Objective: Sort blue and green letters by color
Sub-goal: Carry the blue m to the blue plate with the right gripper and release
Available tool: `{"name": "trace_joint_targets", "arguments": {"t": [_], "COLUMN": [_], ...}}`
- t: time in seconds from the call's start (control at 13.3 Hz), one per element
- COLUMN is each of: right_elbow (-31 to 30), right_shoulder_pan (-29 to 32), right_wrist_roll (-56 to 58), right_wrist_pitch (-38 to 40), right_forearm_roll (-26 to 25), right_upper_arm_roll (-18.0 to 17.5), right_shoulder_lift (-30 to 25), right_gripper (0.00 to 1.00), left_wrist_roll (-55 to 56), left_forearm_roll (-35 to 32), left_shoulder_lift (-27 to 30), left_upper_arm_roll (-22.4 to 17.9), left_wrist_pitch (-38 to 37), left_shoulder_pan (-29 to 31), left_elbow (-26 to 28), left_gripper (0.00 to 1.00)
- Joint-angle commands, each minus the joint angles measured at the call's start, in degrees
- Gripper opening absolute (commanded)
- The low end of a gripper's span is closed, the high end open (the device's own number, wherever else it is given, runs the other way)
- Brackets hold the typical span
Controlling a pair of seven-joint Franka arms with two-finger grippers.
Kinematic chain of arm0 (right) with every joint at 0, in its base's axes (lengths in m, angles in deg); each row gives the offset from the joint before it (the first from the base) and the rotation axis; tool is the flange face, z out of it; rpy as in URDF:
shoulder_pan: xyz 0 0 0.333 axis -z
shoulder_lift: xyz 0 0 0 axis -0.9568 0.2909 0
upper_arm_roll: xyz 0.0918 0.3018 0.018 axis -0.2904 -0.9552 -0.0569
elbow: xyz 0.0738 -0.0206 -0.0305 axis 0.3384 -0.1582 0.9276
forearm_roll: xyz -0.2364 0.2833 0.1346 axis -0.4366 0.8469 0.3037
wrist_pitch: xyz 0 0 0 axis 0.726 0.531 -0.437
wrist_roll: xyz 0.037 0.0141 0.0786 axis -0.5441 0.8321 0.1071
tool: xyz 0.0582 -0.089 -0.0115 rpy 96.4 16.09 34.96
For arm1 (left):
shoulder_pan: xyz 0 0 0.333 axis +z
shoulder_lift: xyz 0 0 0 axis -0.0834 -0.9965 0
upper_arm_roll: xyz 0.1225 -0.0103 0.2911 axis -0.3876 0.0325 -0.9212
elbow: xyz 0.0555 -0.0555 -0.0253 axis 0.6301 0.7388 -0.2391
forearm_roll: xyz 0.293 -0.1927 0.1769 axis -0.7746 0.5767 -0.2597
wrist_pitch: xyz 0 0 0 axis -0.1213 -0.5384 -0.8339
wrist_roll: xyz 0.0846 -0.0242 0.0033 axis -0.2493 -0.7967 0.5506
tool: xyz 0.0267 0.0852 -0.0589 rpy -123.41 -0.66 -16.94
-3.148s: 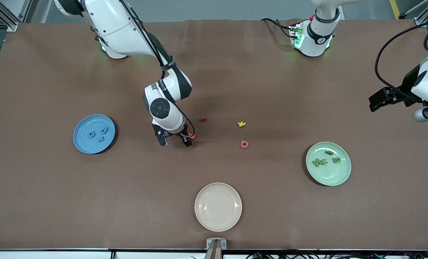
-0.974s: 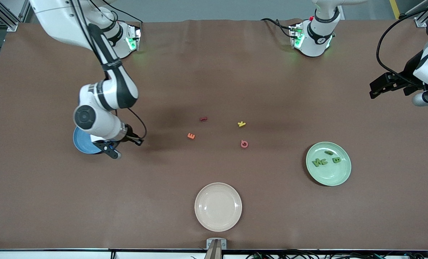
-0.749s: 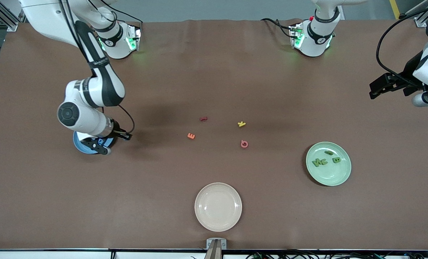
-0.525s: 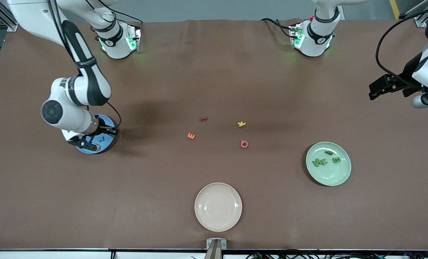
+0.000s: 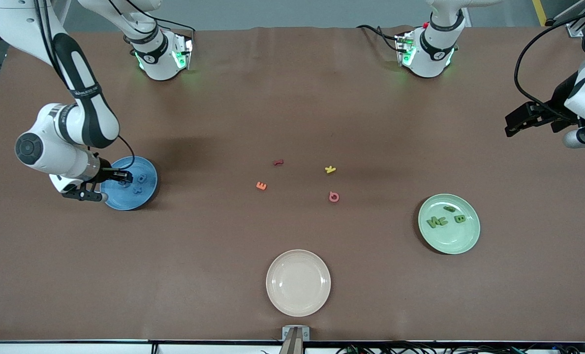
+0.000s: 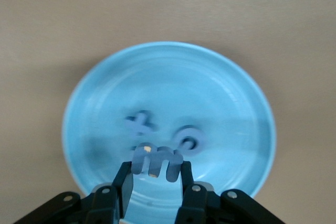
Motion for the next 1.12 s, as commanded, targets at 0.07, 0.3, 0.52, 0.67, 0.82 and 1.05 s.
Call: {"name": "trace_joint_targets", "arguments": {"t": [0.07, 0.3, 0.52, 0.67, 0.82, 1.05], "right_elbow": [-7.16, -9.02, -9.02, -8.76, -8.15, 1.56], "right_shoulder_pan": [2.5, 2.15, 1.98, 1.89, 0.49, 0.04], "right_wrist_roll": [3.35, 3.27, 3.35, 3.35, 2.65, 2.56], "right_wrist_pitch": [-6.64, -7.18, -6.65, -5.25, -0.35, 18.06], "right_forearm_roll": [-0.76, -0.76, -0.76, -0.76, -0.68, -0.76], "right_upper_arm_roll": [-1.1, -1.27, -1.27, -1.45, -1.45, -1.71], "right_shoulder_lift": [-2.0, -2.26, -2.52, -3.84, -7.51, -12.98], "right_gripper": [0.17, 0.22, 0.78, 0.97, 0.99, 0.99], "left_wrist_roll": [0.11, 0.11, 0.02, 0.02, 0.02, 0.02], "left_forearm_roll": [0.64, 0.64, 0.64, 0.73, 0.64, 0.64], "left_shoulder_lift": [0.35, 0.34, 0.52, 0.52, 0.35, -0.01], "left_upper_arm_roll": [-0.03, -0.03, -0.03, -0.03, -0.03, -0.03], "left_wrist_pitch": [0.1, 0.1, 0.01, 0.1, 0.19, 0.97], "left_shoulder_pan": [0.05, 0.14, 0.23, 0.32, 0.32, 0.23], "left_elbow": [0.16, 0.16, 0.16, 0.16, 0.07, -0.01], "left_gripper": [1.0, 1.0, 1.0, 1.0, 1.0, 1.0]}}
